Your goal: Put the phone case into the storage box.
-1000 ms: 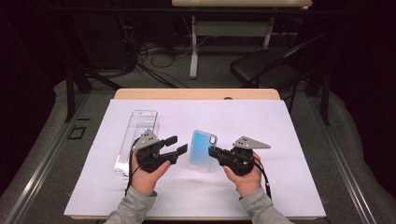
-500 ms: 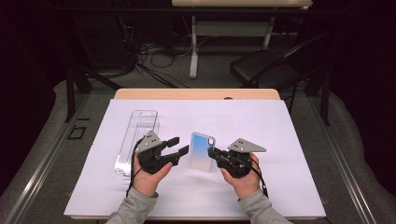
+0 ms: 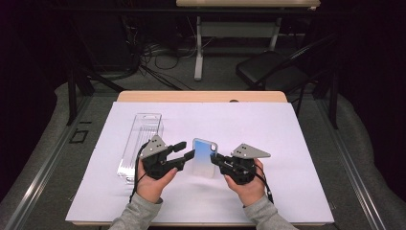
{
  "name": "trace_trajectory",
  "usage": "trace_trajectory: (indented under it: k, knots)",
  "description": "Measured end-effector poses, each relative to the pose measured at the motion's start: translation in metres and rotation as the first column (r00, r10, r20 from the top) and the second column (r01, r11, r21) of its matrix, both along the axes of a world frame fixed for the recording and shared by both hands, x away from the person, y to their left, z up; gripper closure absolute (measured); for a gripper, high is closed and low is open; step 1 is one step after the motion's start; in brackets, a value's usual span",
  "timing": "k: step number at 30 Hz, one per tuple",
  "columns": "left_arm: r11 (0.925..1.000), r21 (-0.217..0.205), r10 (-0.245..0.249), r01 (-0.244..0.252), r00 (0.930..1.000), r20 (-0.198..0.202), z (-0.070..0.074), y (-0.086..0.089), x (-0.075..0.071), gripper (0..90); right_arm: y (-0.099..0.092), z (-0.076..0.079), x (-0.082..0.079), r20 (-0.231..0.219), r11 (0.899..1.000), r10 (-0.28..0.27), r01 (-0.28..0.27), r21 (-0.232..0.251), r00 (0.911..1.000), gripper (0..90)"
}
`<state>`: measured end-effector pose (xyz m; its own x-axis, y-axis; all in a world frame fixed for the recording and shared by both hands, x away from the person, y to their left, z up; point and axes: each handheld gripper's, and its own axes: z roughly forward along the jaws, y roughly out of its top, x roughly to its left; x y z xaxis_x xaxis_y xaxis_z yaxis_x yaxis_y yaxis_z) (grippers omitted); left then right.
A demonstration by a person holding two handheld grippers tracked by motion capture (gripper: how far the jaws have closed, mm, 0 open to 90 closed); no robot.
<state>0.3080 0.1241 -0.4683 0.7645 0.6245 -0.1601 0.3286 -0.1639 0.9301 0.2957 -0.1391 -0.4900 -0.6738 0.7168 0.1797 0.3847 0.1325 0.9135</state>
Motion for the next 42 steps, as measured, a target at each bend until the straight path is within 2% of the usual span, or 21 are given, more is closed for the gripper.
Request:
trace_trajectory:
  k: [10,22,34,42]
  knots:
    - [0.9999,0.006,-0.012,0.012,0.9999,0.008,0.001,-0.001,-0.002,57.7,0.006,0.000,-0.003,0.003,0.999,0.033,-0.033,-0.011,0.9994,82.3]
    - [0.9999,0.007,-0.007,0.007,0.9999,0.013,0.002,-0.002,-0.004,65.4,0.009,0.000,-0.005,0.002,0.999,0.043,-0.043,-0.020,0.9991,82.2]
    - [0.9999,-0.006,-0.014,0.014,0.9998,0.011,0.001,0.000,-0.003,66.1,0.012,-0.001,-0.007,0.001,0.998,0.067,-0.067,-0.013,0.9977,82.3]
    - [1.0000,-0.003,-0.006,0.006,0.9998,0.018,0.002,0.001,-0.003,72.2,0.011,0.000,-0.007,-0.003,0.998,0.067,-0.067,-0.008,0.9977,82.2]
